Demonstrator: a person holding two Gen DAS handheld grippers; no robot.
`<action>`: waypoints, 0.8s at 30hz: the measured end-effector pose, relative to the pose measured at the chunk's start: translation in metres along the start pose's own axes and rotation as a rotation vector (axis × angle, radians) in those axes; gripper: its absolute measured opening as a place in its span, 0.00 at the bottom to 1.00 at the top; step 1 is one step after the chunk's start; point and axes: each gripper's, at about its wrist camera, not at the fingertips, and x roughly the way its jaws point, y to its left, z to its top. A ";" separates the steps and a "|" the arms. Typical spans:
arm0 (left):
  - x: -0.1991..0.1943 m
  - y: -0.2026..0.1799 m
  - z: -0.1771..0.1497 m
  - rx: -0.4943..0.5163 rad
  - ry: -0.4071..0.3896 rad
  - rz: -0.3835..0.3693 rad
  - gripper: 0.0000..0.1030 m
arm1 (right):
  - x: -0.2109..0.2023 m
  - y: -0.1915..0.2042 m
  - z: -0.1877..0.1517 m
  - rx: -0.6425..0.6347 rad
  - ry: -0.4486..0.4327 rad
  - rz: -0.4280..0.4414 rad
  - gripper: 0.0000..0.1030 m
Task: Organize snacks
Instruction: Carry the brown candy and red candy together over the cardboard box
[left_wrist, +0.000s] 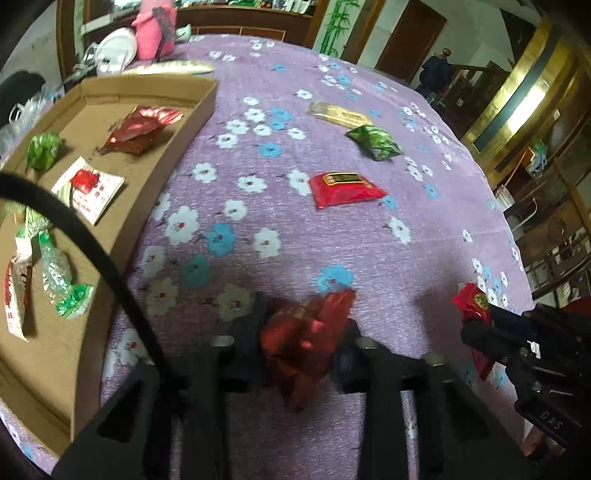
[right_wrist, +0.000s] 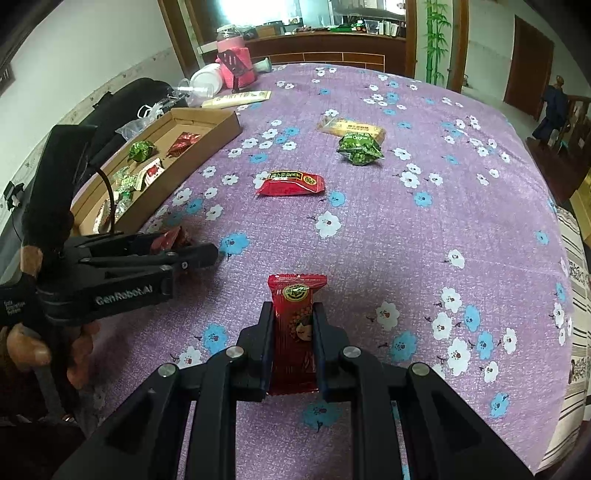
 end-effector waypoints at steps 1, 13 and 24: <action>-0.001 0.003 0.001 -0.015 0.003 -0.014 0.27 | 0.000 -0.001 0.000 0.003 -0.002 0.006 0.17; -0.024 -0.016 -0.002 0.004 -0.030 0.011 0.26 | 0.000 0.007 0.011 -0.022 -0.012 0.027 0.17; -0.086 0.040 0.014 -0.103 -0.157 0.079 0.27 | 0.003 0.081 0.063 -0.135 -0.075 0.107 0.18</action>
